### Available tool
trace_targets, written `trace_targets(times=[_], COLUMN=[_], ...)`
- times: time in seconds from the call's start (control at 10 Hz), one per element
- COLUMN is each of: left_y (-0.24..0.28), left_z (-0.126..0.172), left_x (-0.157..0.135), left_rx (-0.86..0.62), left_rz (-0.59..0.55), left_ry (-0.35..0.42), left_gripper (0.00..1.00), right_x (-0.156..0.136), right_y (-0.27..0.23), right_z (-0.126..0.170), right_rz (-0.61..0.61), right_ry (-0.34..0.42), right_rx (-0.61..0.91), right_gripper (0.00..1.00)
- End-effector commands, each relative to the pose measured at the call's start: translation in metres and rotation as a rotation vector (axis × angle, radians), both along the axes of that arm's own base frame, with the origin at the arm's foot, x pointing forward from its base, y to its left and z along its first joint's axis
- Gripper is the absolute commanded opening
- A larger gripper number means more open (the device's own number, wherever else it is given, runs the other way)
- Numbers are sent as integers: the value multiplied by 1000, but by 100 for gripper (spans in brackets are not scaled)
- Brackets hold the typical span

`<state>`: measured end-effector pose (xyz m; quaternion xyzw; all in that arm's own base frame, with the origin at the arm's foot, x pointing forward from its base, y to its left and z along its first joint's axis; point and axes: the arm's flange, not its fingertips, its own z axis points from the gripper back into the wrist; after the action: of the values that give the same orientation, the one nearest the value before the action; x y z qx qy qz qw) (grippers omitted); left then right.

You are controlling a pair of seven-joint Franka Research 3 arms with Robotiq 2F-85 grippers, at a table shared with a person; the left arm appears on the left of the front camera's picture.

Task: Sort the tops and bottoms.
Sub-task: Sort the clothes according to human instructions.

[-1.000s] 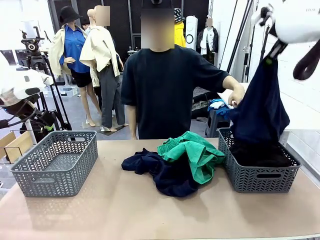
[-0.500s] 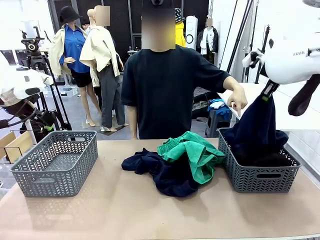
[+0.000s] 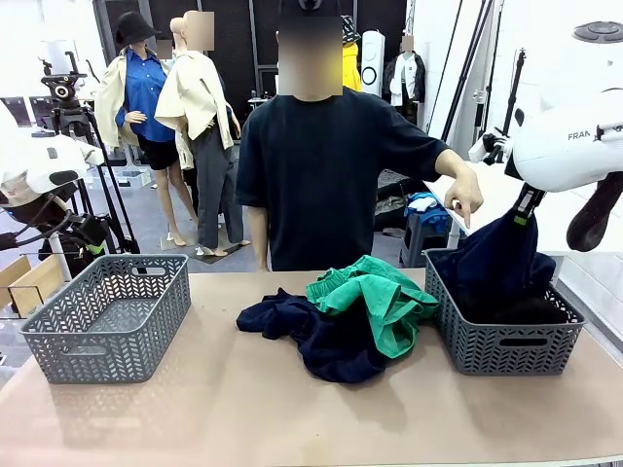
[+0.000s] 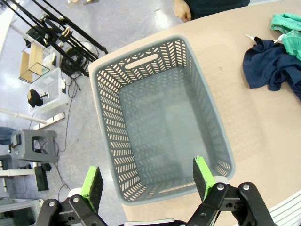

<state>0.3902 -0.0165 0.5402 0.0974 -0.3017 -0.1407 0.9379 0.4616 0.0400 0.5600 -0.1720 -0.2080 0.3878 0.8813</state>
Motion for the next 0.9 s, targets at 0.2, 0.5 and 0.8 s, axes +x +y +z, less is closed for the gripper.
trace_targets(times=[0.2,0.5,0.8], left_y=[0,0,0], left_z=[1,1,1], left_x=[1,1,1], left_rx=[4,4,4], left_rz=[1,1,1], left_ry=[-4,-4,-4], left_gripper=[100,100,100], right_x=[-2,-4,1], right_y=[-4,-15,-30], right_z=[18,50,98], right_rz=[-17,-11,-13], right_ry=[-9,-38,-100], right_rx=[12,114,205], right_gripper=[97,100,100])
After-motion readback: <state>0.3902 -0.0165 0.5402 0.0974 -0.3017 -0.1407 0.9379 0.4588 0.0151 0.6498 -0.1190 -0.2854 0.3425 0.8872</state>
